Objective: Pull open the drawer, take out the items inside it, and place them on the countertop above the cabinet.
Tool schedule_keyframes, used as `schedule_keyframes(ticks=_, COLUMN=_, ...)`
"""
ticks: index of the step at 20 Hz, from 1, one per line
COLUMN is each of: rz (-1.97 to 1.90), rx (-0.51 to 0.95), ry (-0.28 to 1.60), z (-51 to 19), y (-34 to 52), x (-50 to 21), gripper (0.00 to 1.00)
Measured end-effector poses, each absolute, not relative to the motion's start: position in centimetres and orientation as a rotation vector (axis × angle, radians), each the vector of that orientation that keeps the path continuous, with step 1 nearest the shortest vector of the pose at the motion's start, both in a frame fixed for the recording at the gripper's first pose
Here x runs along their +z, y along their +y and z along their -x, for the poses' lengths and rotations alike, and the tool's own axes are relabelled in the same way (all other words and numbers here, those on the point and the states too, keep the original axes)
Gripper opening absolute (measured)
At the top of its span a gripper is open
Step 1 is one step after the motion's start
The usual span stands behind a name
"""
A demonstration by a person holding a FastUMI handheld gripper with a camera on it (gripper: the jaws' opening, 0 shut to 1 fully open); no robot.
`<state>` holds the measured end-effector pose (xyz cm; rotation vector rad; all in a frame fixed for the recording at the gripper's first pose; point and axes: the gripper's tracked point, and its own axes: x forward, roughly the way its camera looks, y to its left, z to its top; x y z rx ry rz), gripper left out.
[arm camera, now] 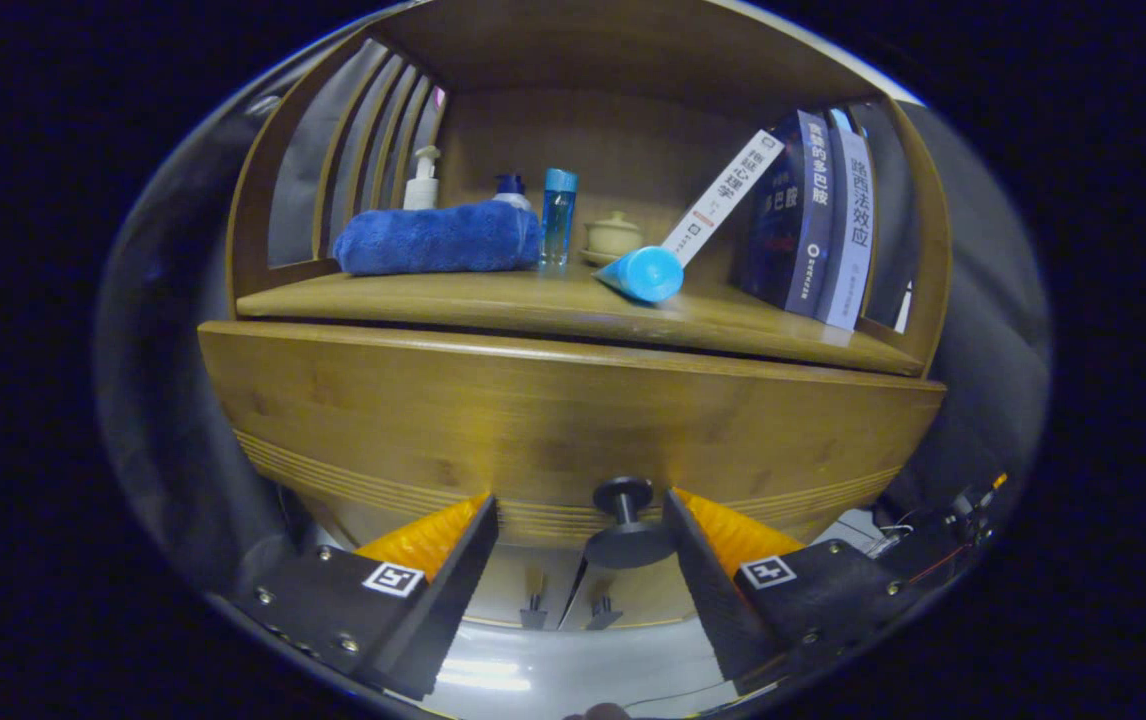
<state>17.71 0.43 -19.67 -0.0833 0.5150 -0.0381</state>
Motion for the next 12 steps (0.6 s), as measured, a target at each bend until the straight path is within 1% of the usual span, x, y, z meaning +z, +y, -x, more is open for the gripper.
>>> schedule_keyframes(ticks=4, rz=0.105, rx=-0.039, ry=0.501, z=-18.9, y=-0.4, x=-18.2, gripper=0.99)
schedule_keyframes(ticks=9, rz=0.129, rx=-0.042, ry=0.418, z=-20.1, y=-0.8, x=-14.0, gripper=0.99)
schedule_keyframes(ticks=12, rz=0.11, rx=-0.05, ry=0.414, z=-20.2, y=-0.6, x=-13.6, gripper=0.99)
